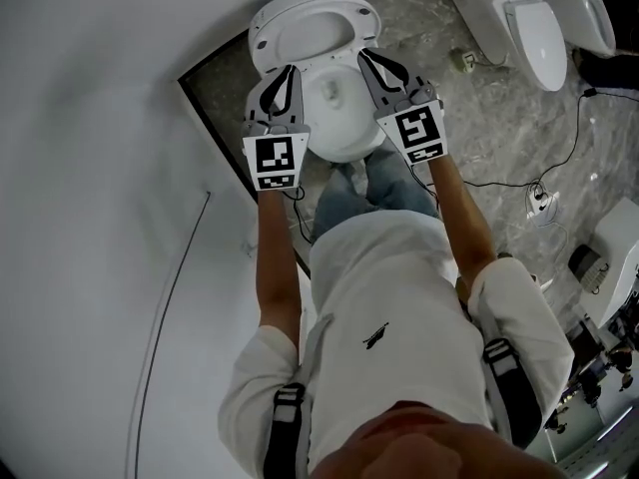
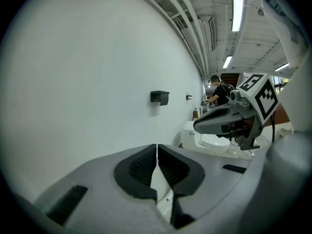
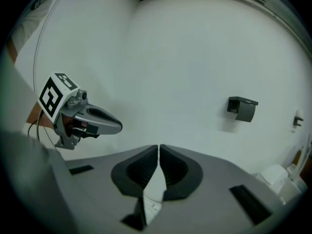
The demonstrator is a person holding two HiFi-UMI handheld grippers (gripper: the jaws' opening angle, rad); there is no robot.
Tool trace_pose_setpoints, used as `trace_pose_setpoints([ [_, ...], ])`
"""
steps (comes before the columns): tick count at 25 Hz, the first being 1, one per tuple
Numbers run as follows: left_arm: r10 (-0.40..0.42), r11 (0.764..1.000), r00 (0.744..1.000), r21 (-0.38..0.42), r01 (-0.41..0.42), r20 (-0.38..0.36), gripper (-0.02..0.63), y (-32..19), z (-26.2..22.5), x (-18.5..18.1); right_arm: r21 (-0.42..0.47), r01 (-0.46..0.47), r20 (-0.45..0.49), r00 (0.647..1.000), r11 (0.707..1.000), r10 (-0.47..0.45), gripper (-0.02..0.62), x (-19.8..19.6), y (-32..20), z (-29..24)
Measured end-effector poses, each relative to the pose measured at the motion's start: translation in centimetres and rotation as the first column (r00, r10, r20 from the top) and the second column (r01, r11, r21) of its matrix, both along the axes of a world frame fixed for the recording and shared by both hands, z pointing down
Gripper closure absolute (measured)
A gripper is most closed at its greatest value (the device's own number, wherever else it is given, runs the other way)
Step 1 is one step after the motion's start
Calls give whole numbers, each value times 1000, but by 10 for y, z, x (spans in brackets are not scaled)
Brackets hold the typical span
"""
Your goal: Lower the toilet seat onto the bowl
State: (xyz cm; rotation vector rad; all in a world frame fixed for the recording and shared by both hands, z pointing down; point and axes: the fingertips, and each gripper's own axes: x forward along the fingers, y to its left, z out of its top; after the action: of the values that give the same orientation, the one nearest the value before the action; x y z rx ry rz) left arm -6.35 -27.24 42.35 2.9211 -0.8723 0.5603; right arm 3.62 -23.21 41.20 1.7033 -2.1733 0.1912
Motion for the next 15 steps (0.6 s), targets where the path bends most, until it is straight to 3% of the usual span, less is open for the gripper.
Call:
trace_pose_setpoints([
  [15,-38,999,998,-35,40,52,574,-38,46,11,-63,60,-25,998,996,-61,561,15,-45,51],
])
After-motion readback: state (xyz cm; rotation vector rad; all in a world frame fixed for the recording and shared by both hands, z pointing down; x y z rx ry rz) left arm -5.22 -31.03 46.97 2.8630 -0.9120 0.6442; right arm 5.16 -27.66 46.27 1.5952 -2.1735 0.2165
